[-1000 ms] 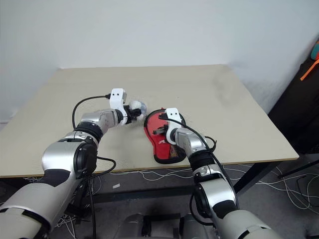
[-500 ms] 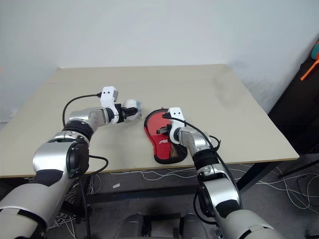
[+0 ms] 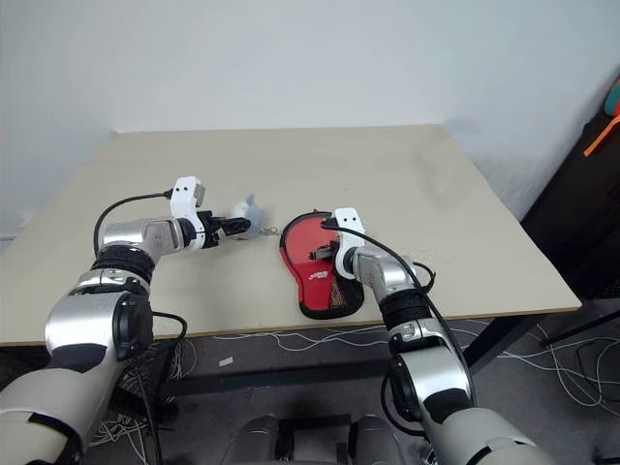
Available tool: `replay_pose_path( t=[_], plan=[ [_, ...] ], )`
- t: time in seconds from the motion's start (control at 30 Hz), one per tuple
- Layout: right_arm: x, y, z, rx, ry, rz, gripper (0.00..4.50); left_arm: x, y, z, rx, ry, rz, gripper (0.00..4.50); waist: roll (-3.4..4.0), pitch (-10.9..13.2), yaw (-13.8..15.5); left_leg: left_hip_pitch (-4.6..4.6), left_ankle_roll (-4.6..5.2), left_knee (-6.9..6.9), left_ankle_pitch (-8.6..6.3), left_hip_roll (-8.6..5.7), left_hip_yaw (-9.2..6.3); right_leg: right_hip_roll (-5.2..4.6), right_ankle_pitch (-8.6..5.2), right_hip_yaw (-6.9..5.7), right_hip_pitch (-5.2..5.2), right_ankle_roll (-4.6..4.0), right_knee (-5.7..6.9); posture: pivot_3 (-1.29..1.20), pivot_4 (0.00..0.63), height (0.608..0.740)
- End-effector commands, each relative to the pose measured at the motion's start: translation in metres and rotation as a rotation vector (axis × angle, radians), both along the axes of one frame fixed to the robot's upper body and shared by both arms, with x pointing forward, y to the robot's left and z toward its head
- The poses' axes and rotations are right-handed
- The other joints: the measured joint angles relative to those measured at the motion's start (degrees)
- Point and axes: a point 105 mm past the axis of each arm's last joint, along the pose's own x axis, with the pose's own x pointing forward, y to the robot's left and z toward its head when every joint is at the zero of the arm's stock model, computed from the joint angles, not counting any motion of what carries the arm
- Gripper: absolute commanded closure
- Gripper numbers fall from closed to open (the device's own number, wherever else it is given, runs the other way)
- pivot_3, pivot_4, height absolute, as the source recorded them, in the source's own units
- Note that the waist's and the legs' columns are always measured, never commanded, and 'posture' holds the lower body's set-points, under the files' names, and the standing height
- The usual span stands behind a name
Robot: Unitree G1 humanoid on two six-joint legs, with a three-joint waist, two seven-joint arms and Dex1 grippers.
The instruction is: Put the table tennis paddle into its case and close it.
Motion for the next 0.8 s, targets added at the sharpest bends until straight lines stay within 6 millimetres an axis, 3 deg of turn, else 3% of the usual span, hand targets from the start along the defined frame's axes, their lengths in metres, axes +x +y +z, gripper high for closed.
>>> replay_pose_path(
  t=[0.03,0.13,0.37,0.57,0.8],
  plan=[
    [0.002,-0.026,0.018,-0.006,-0.029,-0.023,4.5,-0.006,-0.004,0.015,-0.012,-0.045,-0.085,0.04,0.0,0.0,0.0,-0.02,0.0,0.0,0.0,0.0,0.02,-0.02,0.0,0.01,0.0,0.0,-0.02,0.0,0.0,0.722],
    [-0.003,-0.043,0.027,0.01,-0.025,-0.035,3.98,-0.017,-0.005,0.008,-0.014,-0.022,-0.111,0.0,0.01,0.0,-0.1,-0.04,0.0,0.03,0.0,-0.01,0.08,-0.03,-0.01,0.1,-0.03,0.01,-0.07,0.0,0.0,0.722],
    [-0.018,-0.055,0.036,0.049,0.048,-0.021,1.62,-0.029,-0.011,-0.001,-0.027,0.008,-0.122,0.0,0.01,0.0,-0.1,-0.03,0.0,-0.02,0.0,0.01,0.04,0.05,-0.02,0.13,-0.08,0.01,-0.04,0.0,0.0,0.722],
    [-0.033,-0.055,0.033,0.129,0.261,0.011,1.62,-0.034,-0.023,-0.005,-0.031,0.025,-0.157,0.0,0.01,0.0,0.0,0.0,0.0,0.0,0.0,0.01,0.03,-0.01,0.03,0.04,-0.05,-0.03,-0.03,0.0,0.0,0.722],
    [-0.024,-0.06,0.029,0.137,0.27,-0.05,1.62,-0.042,-0.036,-0.013,-0.037,0.044,-0.194,0.0,0.01,0.0,0.0,0.0,0.0,-0.02,0.0,0.01,0.02,0.02,0.04,0.04,-0.08,-0.05,-0.04,0.0,0.0,0.722]
  ],
)
